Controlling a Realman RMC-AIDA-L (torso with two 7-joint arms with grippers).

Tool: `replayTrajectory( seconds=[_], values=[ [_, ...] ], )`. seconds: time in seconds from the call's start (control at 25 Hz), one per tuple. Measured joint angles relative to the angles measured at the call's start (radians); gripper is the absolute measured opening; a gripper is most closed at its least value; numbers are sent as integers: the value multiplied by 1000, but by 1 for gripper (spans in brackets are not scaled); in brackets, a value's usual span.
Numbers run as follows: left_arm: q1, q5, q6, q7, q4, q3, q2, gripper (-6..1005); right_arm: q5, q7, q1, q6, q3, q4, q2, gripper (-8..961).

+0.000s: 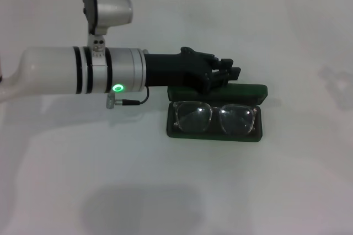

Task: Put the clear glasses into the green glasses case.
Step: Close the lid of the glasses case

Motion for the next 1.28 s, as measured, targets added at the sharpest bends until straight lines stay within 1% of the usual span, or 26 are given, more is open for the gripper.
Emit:
replayTrajectory(
  seconds=[0.12,0.24,0.56,1.28],
  values=[
    [4,-55,-33,0,0,65,0,249,-8,0,3,3,0,0,1,123],
    [5,-73,-54,-1,-1,88,0,246,-10,0,4,3,1,-1,2,124],
    [7,-71,-83,-15,-9,92,-1,234,-12,-10,4,3,1,14,4,123],
    [7,-64,-84,-18,-40,95,-1,207,-14,-20,13,-4,-1,23,8,133]
  ],
)
